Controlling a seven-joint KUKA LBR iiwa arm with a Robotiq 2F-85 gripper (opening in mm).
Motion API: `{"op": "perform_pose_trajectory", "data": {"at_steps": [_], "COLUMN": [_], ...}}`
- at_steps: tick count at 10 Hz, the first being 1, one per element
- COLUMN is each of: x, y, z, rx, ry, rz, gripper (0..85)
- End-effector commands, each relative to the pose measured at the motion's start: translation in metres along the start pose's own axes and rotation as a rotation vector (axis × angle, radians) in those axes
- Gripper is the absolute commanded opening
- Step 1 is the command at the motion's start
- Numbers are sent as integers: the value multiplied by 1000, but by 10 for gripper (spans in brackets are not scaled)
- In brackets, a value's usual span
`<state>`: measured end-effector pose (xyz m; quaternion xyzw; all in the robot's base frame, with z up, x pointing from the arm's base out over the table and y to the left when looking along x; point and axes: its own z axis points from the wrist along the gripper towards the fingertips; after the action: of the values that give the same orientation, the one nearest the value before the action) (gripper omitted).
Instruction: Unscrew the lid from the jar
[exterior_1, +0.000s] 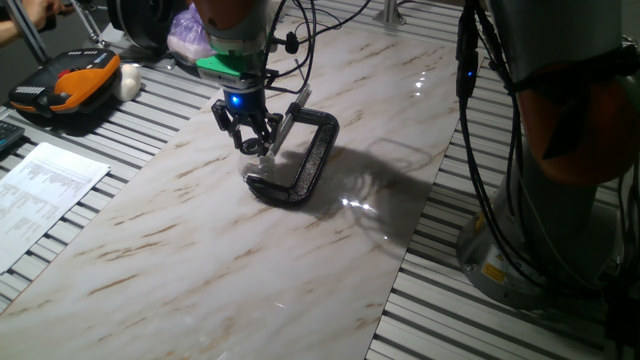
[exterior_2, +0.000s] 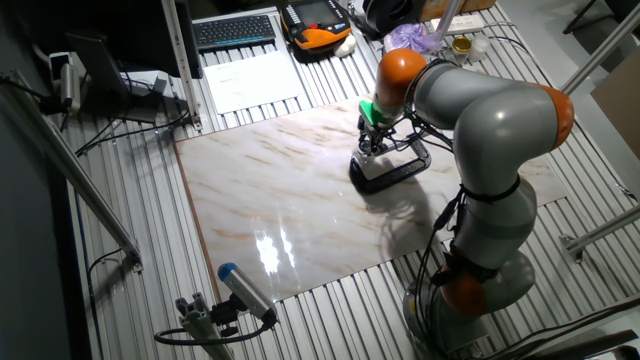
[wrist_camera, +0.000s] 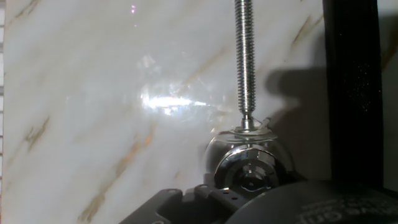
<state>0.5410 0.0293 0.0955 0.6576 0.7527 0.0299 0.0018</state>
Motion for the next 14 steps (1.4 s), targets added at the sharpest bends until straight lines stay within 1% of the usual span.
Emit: {"op": "perform_pose_trajectory", "data": {"at_steps": [1,3,6,9,10,13,14], "x": [0,0,0,0,0,0,0], "y": [0,0,0,-1,-1,-1,-1], "z": [0,-1,-1,-1,-1,-2,-3], "rx": [4,18,21,26,31,32,29], "ry": [-4,-19,-24,-42,-53,-69,-73], "rz": [-13,-19,-68,-170,-210,-321,-380], "gripper": [170,170,170,170,170,170,170]}}
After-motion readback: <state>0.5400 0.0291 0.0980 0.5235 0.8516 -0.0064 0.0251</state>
